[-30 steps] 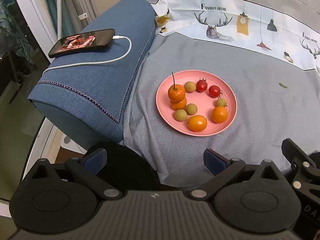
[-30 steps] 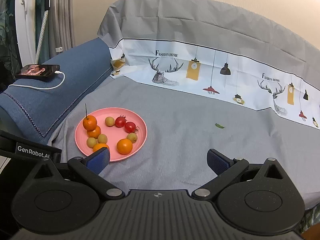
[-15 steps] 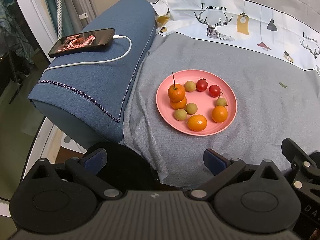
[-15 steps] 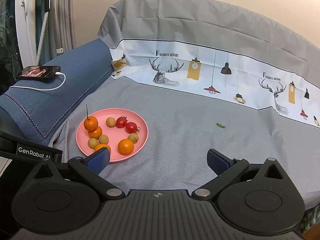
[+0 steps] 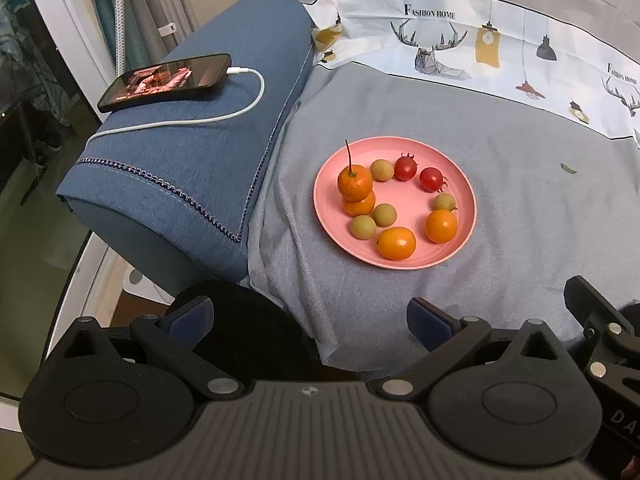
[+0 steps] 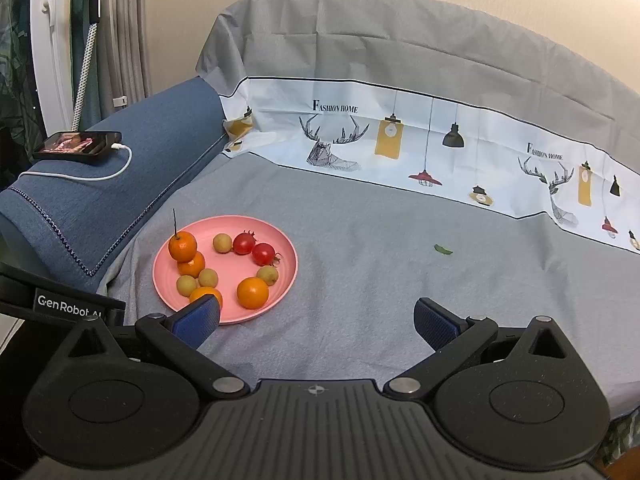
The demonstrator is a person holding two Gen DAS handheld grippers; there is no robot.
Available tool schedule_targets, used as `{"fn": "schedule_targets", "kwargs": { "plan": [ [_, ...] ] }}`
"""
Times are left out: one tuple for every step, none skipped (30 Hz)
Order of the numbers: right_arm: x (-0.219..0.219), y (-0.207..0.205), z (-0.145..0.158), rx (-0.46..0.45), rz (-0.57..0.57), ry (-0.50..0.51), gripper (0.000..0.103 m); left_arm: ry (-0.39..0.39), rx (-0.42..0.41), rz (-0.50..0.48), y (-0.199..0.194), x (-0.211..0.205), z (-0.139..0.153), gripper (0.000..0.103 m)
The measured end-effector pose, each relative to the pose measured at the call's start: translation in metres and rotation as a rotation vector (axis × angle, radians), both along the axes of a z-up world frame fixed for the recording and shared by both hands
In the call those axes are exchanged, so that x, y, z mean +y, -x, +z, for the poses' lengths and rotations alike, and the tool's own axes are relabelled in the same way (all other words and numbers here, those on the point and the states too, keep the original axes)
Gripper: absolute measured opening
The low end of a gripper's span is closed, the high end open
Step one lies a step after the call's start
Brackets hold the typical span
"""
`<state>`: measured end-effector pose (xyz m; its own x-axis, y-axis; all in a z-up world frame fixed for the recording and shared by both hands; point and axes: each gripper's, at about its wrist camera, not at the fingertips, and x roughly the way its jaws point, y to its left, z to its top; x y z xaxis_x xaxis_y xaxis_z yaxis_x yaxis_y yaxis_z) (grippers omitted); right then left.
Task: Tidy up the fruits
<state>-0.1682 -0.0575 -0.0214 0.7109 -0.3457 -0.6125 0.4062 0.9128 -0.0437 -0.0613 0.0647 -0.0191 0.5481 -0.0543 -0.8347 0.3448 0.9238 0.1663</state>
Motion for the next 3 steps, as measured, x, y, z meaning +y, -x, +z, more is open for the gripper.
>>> {"fn": "schedule_targets", "kwargs": {
  "plan": [
    [0.0003, -0.0001, -0.0003, 0.001, 0.001, -0.002, 0.102, 0.0, -0.001, 0.002, 0.0, 0.0004, 0.0, 0.103],
    [0.0009, -0.0006, -0.001, 0.001, 0.001, -0.003, 0.102, 0.0, -0.001, 0.004, -0.0002, 0.0004, 0.0001, 0.103],
    [0.0007, -0.0011, -0.0015, 0.002, 0.002, -0.005, 0.102, -0.001, -0.001, 0.003, -0.0006, 0.0001, -0.0001, 0.103]
  ]
}}
